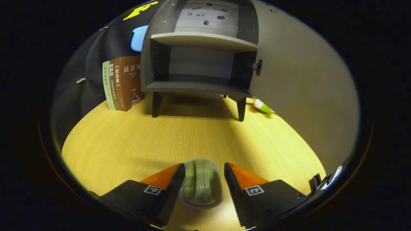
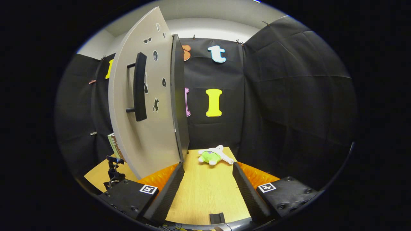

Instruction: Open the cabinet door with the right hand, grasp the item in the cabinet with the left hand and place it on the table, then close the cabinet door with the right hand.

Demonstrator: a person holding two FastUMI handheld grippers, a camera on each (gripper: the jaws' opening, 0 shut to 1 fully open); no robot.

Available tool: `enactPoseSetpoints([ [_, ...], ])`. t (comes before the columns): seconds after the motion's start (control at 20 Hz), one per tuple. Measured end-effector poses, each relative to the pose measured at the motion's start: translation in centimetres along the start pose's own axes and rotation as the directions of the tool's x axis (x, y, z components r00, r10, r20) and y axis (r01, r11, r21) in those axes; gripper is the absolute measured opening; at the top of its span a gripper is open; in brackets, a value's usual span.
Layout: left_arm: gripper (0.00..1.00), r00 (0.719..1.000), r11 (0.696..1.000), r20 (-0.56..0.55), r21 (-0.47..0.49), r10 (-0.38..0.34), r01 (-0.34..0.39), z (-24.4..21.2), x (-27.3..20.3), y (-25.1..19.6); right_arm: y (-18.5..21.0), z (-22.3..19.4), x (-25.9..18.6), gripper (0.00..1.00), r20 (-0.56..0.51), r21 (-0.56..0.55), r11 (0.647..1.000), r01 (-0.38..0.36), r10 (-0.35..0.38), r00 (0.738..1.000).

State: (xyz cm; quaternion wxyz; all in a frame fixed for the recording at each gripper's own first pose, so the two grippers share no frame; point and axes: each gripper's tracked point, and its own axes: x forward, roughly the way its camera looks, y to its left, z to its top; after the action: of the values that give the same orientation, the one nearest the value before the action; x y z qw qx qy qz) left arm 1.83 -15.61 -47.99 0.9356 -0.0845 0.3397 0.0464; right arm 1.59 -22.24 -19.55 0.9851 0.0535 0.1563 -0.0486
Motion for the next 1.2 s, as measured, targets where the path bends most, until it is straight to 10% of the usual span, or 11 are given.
enactPoseSetpoints([
  [0.15,0.98,0.997,0.999,0.079,0.033,-0.011,0.008,2.8,-2.2,0.1,0.9,1.6,-0.9,0.98,0.025,-0.018,1.000,-0.014,0.015,1.000],
  [0.85,0.93,0.936,0.976,0.308,0.185,-0.170,0.116,17.1,-24.9,1.5,7.3,8.1,-5.6,1.00,0.131,-0.092,0.990,-0.107,0.118,0.984],
  [1.2,0.95,0.901,0.977,0.390,0.170,-0.188,0.130,25.5,-28.3,2.6,8.8,11.6,-2.2,0.97,0.199,-0.111,0.983,-0.147,0.167,0.966],
])
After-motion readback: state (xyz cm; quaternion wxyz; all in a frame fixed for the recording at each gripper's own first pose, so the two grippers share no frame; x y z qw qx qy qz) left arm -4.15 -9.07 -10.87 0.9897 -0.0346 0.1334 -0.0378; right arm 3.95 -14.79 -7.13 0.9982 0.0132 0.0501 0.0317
